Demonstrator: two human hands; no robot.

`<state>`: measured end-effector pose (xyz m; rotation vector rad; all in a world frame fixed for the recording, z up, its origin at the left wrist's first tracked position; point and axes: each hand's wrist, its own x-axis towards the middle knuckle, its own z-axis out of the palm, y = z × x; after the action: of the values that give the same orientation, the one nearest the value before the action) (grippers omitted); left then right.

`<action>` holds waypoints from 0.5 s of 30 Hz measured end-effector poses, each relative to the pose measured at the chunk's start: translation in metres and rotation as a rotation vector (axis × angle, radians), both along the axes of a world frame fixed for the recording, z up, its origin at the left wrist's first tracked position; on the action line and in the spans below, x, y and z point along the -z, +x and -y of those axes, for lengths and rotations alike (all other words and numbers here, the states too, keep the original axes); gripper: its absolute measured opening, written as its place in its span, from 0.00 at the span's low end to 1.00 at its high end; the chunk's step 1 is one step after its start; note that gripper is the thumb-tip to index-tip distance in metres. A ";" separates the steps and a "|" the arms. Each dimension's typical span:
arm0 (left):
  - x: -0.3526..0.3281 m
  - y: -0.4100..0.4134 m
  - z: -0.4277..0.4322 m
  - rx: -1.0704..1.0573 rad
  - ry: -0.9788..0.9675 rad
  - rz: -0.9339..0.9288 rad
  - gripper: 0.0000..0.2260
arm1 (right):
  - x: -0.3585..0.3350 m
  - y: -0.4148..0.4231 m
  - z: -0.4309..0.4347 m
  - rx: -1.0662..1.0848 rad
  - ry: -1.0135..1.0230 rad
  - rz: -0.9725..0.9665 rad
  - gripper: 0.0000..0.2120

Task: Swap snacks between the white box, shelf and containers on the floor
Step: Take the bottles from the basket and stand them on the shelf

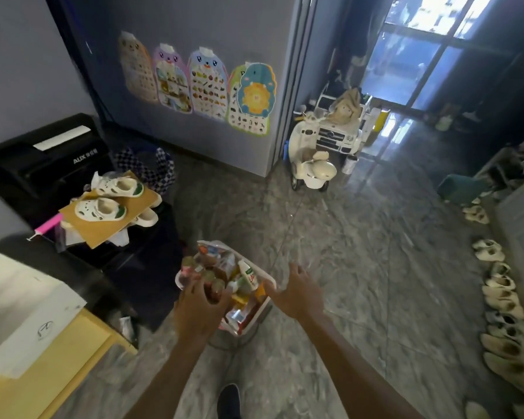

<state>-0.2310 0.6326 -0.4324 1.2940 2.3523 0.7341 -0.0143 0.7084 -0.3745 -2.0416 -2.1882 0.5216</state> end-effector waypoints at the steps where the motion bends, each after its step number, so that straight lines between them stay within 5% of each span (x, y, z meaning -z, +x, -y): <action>1: 0.012 0.002 -0.010 -0.043 -0.010 0.035 0.34 | 0.004 -0.006 -0.014 -0.016 -0.017 0.018 0.52; 4: 0.046 0.014 -0.029 -0.155 -0.067 0.122 0.36 | 0.023 -0.021 -0.051 -0.049 -0.077 0.022 0.63; 9: 0.073 0.029 -0.059 -0.246 -0.170 0.179 0.31 | 0.050 -0.042 -0.106 -0.173 -0.170 0.090 0.41; 15: 0.101 0.044 -0.091 -0.379 -0.242 0.225 0.27 | 0.091 -0.055 -0.173 -0.325 -0.217 0.126 0.47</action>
<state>-0.1871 0.7235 -0.5333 0.6384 2.4304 0.6359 -0.0688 0.8812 -0.4650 -1.8646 -2.6667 0.7077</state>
